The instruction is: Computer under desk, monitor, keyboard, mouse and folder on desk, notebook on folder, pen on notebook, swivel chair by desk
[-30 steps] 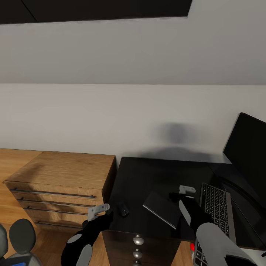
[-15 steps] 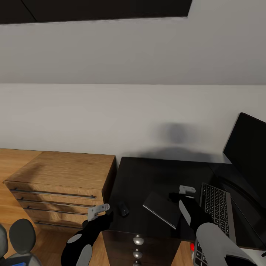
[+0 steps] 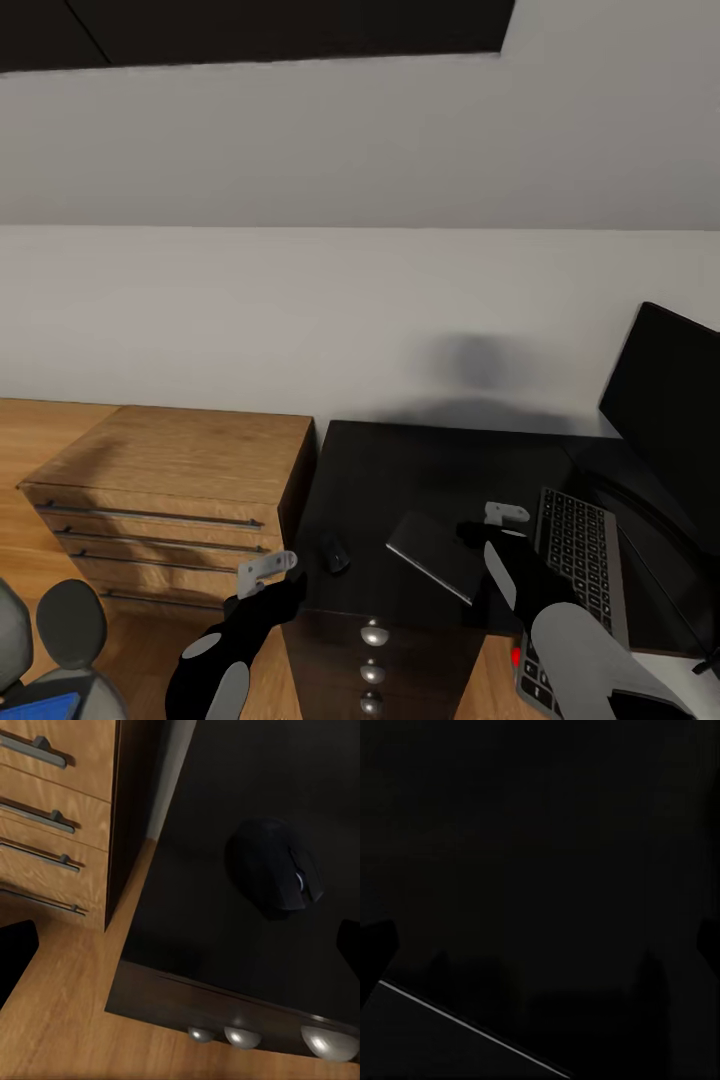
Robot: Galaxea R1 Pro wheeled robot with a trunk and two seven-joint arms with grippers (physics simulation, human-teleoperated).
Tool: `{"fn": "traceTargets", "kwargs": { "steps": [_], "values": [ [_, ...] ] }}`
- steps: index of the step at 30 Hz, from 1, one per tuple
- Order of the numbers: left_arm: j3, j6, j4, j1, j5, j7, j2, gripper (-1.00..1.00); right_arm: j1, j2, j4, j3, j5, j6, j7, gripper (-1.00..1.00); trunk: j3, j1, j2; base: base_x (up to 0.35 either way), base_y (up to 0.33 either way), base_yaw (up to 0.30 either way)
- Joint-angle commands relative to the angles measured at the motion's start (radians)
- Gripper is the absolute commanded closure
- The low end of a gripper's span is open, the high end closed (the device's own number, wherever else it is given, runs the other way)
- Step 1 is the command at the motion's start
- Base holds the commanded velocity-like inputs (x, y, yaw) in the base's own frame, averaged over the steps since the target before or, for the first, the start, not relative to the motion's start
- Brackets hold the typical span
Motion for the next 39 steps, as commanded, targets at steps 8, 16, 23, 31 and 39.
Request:
{"fn": "traceTargets", "kwargs": {
  "steps": [8, 16, 23, 31, 39],
  "values": [
    [-0.001, 0.003, -0.001, -0.001, 0.01, 0.01, 0.0, -1.0, 0.0, 0.001, -0.002, -0.004, 0.002, 0.005, -0.001, -1.0, -0.001, 0.0, -0.001, -0.034, 0.0, 0.0],
    [-0.001, 0.004, -0.001, -0.001, 0.01, 0.01, 0.0, -1.0, 0.0, 0.001, -0.002, -0.004, 0.003, 0.005, -0.002, -1.0, -0.001, 0.0, -0.001, -0.104, 0.0, 0.0],
    [-0.001, 0.004, -0.001, -0.001, 0.01, 0.01, 0.0, -1.0, 0.0, 0.001, -0.002, -0.004, 0.004, 0.004, -0.002, -1.0, -0.001, 0.0, -0.001, -0.143, 0.0, 0.0],
    [-0.001, 0.004, -0.001, -0.001, 0.01, 0.01, 0.0, -1.0, 0.0, 0.001, -0.001, -0.004, 0.004, 0.004, -0.002, -1.0, -0.001, 0.0, -0.001, -0.054, 0.0, 0.0],
    [-0.001, 0.004, -0.001, -0.001, 0.01, 0.011, 0.0, -1.0, 0.0, 0.001, -0.002, -0.005, 0.006, -0.002, -0.002, -1.0, -0.001, 0.0, -0.001, -0.006, 0.0, 0.0]
  ]
}}
